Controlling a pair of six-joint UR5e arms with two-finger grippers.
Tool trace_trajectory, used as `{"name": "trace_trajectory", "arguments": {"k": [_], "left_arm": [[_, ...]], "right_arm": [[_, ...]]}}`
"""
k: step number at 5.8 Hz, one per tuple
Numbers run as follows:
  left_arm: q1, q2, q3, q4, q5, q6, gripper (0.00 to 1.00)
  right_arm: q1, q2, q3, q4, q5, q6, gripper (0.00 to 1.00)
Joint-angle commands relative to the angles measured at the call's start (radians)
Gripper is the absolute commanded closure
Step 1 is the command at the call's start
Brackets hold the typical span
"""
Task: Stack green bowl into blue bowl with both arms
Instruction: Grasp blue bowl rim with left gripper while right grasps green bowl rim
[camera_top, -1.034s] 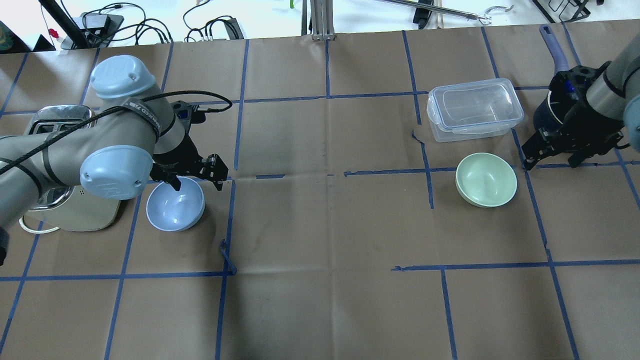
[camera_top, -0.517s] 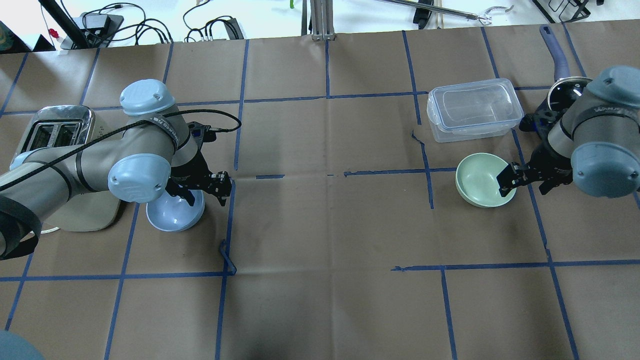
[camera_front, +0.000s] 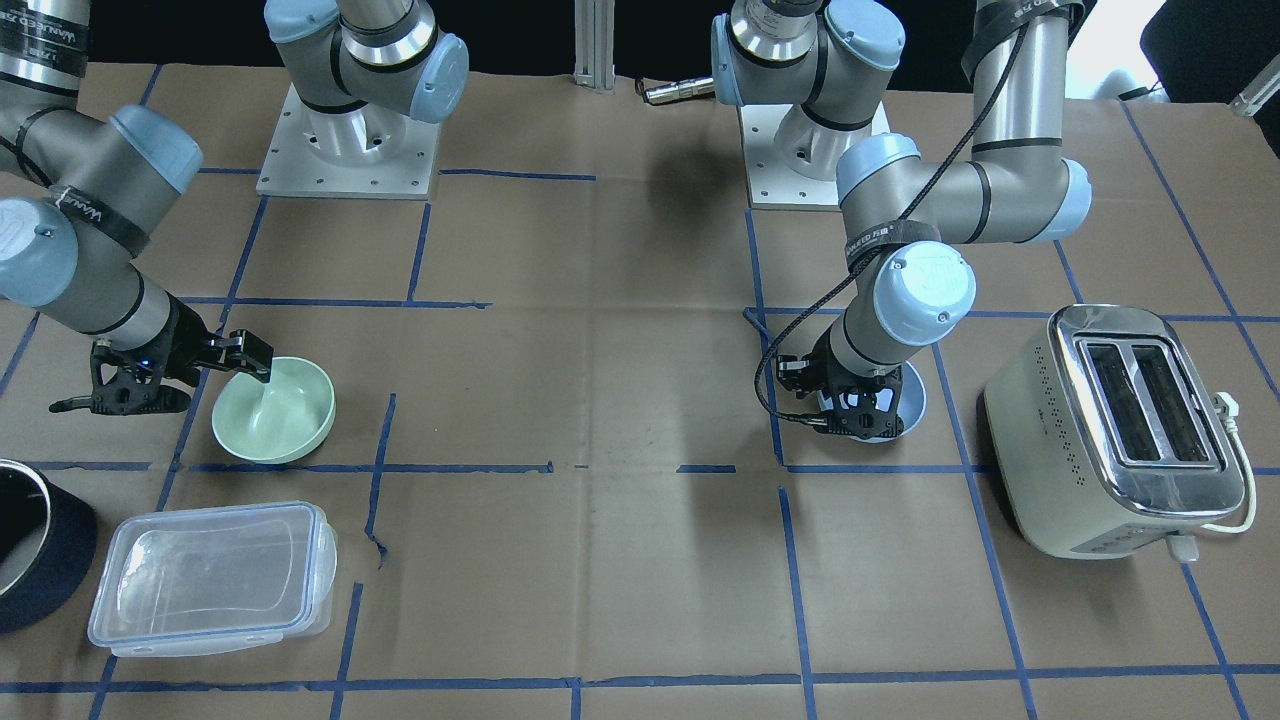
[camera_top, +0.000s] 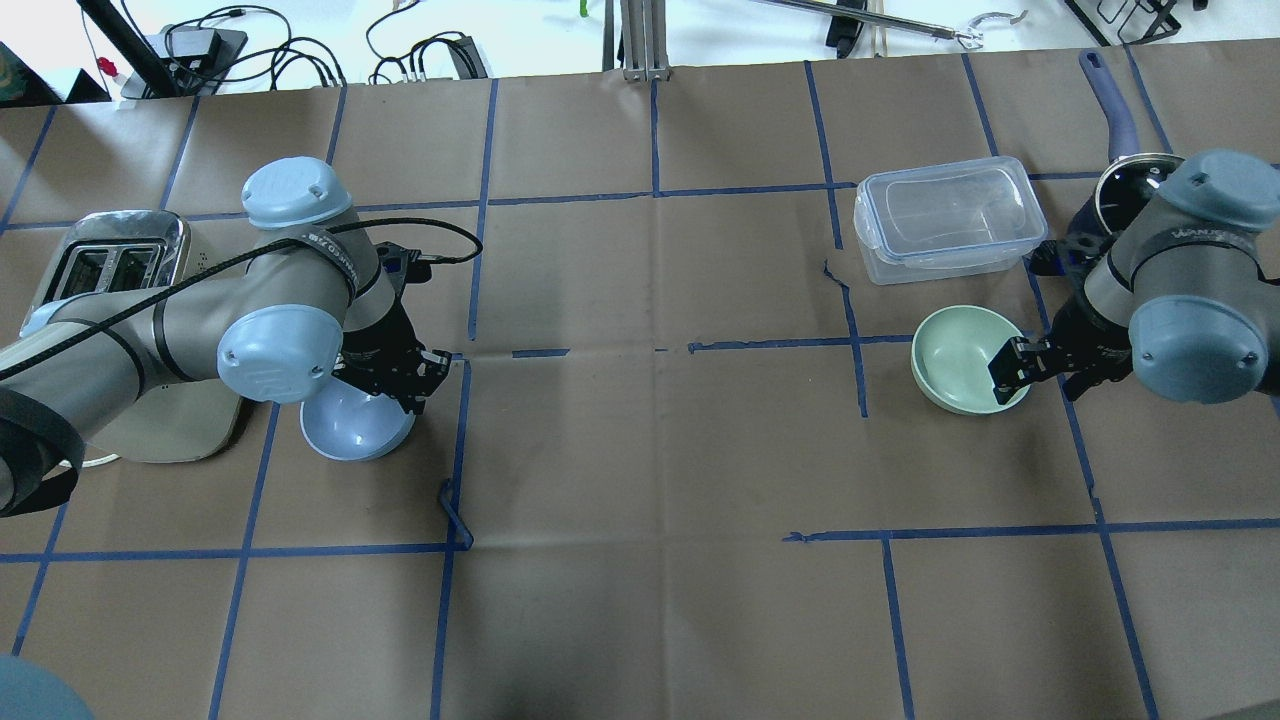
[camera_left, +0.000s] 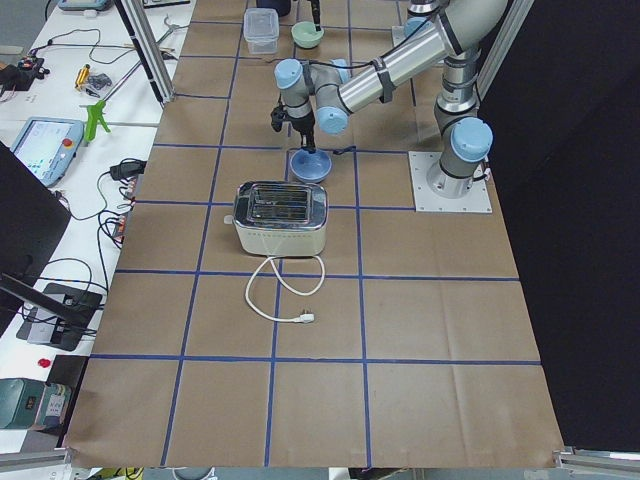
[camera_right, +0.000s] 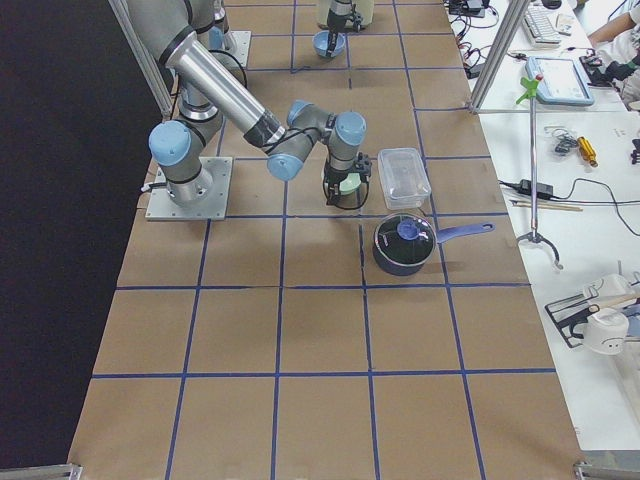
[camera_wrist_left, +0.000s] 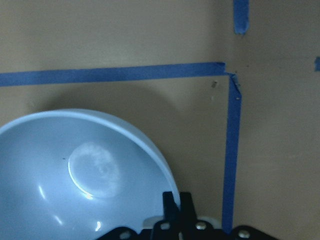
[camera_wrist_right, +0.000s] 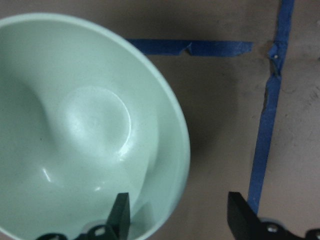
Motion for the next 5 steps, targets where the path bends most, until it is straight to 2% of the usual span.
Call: {"name": "trace_trajectory", "arguments": {"k": [1,2,3,4,5], "left_arm": [[-0.048,0.006,0.072,-0.044,0.010,-0.096,1.00],[-0.147,-0.006,0.143,-0.045,0.003,-0.144,1.00],[-0.267,-0.047,0.233,-0.035,-0.008,-0.213,1.00],[-0.367,-0.104,0.311,-0.032,-0.008,-0.256,0.99],[-0.465,-0.179,0.367,0.002,-0.007,-0.295,0.99]], "right_arm": [[0.002,-0.008,-0.007,0.004,0.009,0.009,0.94],[0.009,-0.013,-0.011,0.007,0.010,0.041,0.95],[0.014,-0.027,-0.061,0.022,0.010,0.062,0.96],[0.026,-0.040,-0.129,0.109,0.009,0.063,0.96],[0.043,-0.069,-0.220,0.249,0.009,0.064,0.96]]}}
